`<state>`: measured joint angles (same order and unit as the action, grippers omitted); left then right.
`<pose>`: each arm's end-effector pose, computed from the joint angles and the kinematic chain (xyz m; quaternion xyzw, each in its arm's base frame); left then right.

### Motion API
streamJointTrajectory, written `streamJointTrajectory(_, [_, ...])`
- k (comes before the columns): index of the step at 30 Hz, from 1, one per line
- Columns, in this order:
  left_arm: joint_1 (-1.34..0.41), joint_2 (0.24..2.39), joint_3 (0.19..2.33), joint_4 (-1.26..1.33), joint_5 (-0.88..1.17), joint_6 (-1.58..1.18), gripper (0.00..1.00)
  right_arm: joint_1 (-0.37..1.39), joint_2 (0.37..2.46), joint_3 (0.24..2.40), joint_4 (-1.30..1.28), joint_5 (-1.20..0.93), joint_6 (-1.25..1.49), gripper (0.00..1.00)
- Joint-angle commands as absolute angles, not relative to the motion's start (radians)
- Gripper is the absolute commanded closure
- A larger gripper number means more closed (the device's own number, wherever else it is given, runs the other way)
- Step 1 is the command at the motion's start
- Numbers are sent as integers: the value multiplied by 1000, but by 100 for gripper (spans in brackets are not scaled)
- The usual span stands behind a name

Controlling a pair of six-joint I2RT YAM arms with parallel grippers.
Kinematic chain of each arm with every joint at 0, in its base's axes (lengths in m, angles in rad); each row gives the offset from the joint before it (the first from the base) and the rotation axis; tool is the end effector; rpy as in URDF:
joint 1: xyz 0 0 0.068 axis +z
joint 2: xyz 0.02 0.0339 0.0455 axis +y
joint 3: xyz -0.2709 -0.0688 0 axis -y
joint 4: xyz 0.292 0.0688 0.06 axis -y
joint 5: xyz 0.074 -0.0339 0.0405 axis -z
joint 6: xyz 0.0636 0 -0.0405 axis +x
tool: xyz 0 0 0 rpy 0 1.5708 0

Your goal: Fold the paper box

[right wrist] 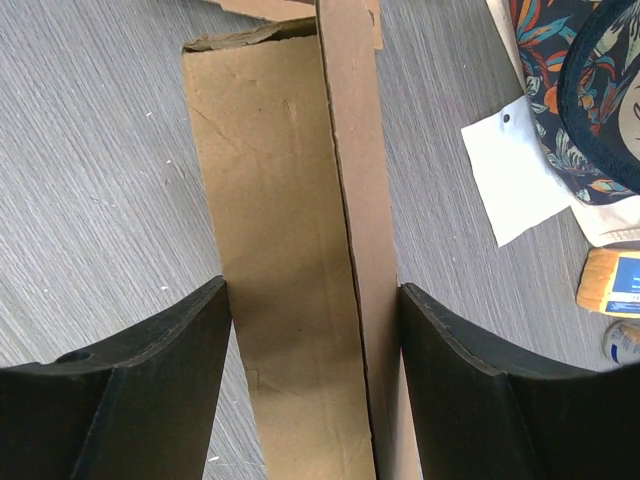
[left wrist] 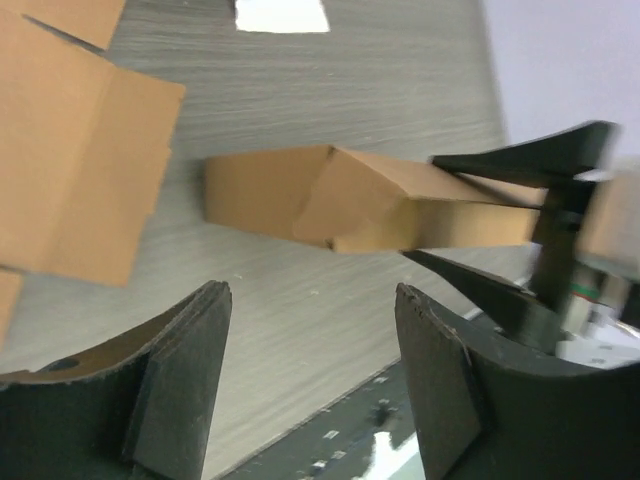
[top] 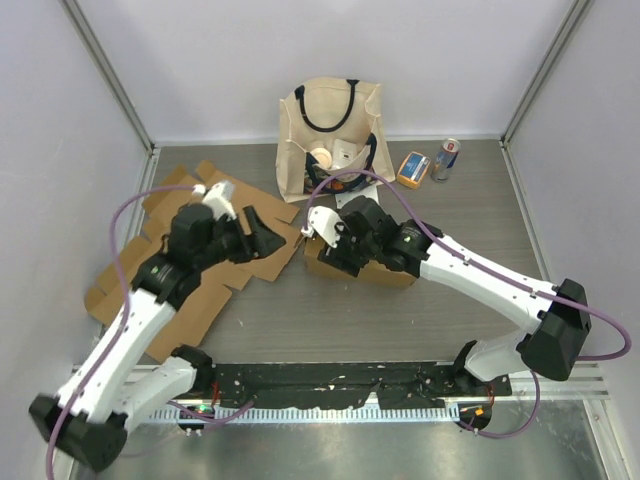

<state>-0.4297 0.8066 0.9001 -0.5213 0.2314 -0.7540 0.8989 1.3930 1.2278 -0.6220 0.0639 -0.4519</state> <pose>0.2133 -0.1138 0.3397 -0.0733 0.8346 -0.3803 0.3917 0.2316 0.2847 0.2939 -0.5680 0.7286 0.0558 0.3787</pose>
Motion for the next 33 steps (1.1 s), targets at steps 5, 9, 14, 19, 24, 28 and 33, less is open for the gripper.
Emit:
streamJointTrajectory(5, [-505, 1040, 1022, -413, 261, -342, 35, 861, 1443, 1236, -686, -110, -376, 38])
streamJointTrajectory(9, [-557, 1115, 1063, -382, 227, -308, 40, 859, 1448, 1230, -678, -117, -373, 38])
streamJointTrajectory(14, [-577, 1189, 1113, -403, 164, -305, 51, 858, 1443, 1223, -672, -107, -371, 38])
streamJointTrajectory(19, [-589, 1235, 1155, -451, 112, -279, 54, 857, 1437, 1223, -669, -101, -371, 38])
streamJointTrajectory(24, [-615, 1265, 1187, -494, 106, -282, 67, 857, 1437, 1224, -663, -92, -371, 39])
streamJointTrajectory(28, [-624, 1315, 1265, -578, 111, -322, 87, 857, 1434, 1213, -652, -86, -367, 39])
streamJointTrajectory(33, [-624, 1354, 1371, -669, 135, -466, 100, 857, 1433, 1213, -652, -81, -365, 39])
